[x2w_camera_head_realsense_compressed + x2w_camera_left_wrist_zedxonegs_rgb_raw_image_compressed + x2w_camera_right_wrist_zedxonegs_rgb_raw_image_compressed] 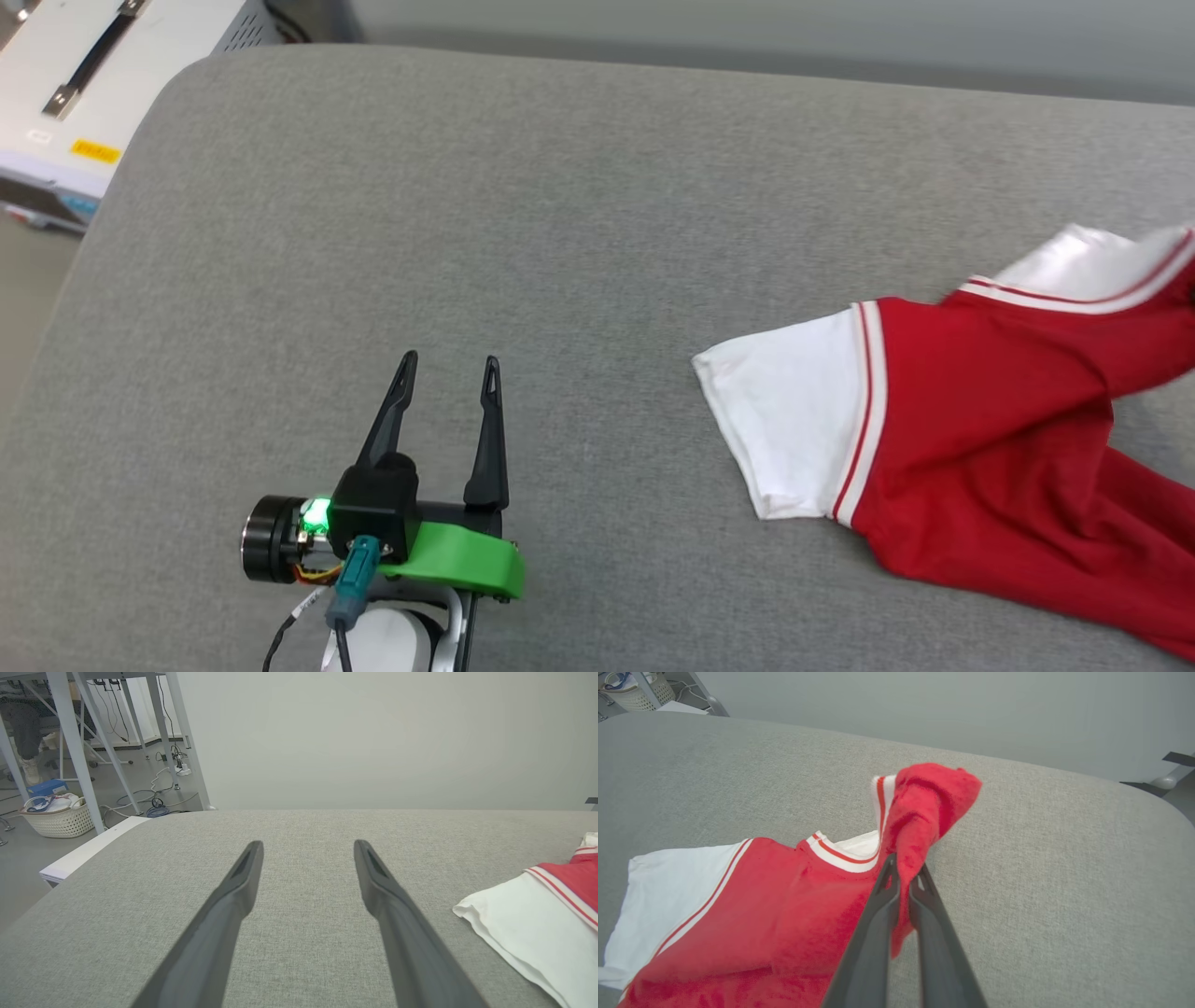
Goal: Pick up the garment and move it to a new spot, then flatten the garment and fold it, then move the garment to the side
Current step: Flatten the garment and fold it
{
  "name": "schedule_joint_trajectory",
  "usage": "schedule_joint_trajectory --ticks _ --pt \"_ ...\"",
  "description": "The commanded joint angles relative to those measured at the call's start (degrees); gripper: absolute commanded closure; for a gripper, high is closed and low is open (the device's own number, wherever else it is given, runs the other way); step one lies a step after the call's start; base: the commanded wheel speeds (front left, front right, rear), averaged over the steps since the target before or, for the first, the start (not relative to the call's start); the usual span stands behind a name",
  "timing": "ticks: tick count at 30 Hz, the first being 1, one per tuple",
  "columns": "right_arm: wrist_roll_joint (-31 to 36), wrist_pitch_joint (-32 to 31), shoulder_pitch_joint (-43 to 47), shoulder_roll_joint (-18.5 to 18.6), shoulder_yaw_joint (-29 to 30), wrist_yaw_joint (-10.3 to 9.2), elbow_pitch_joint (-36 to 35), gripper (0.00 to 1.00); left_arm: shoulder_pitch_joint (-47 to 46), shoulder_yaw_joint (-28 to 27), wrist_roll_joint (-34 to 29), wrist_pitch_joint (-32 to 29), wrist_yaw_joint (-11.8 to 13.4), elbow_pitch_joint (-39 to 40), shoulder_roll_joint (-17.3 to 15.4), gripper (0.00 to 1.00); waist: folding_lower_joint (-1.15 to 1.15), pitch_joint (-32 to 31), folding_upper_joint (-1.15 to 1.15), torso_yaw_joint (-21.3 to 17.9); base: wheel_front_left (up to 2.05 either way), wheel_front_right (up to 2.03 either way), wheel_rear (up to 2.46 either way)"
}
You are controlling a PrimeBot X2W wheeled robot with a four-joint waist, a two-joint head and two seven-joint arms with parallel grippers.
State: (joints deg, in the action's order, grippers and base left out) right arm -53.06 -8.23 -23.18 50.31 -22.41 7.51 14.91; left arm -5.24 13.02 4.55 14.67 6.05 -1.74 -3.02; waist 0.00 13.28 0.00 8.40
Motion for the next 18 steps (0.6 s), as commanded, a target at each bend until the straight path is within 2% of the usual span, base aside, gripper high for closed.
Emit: schedule_joint_trajectory --ticks 1,6,10,14,18 --pt "0.1 0.8 3.4 -0.8 3.1 -0.02 0.1 1.00 0.9 -0.3 -0.5 0.3 -0.3 0.0 0.1 0.00 0.00 -2.6 0.00 -3.0 0.00 0.00 0.00" --pt "2.2 1.7 14.1 -4.2 15.8 -0.02 -0.9 1.00 2.0 -0.9 -0.8 0.3 -0.6 0.1 0.1 0.00 0.00 -3.2 0.00 -5.0 0.00 0.00 0.00" --pt "5.0 0.4 22.3 -8.3 27.2 -0.02 -2.6 1.00 2.2 -1.0 -0.8 0.3 -0.9 0.0 0.1 0.00 0.00 -3.2 0.00 -6.0 0.00 0.00 0.00" --pt "9.0 -2.1 27.8 -12.4 37.0 -0.02 -5.3 1.00 1.8 -0.8 -0.8 0.3 -1.0 0.0 0.1 0.00 0.00 -3.0 0.00 -6.0 0.00 0.00 0.00" --pt "12.0 -5.9 30.0 -16.4 43.6 -0.02 -10.2 1.00 1.1 -0.4 -0.8 0.3 -1.2 0.1 0.1 0.00 0.00 -2.2 0.00 -5.3 0.00 0.00 0.00"
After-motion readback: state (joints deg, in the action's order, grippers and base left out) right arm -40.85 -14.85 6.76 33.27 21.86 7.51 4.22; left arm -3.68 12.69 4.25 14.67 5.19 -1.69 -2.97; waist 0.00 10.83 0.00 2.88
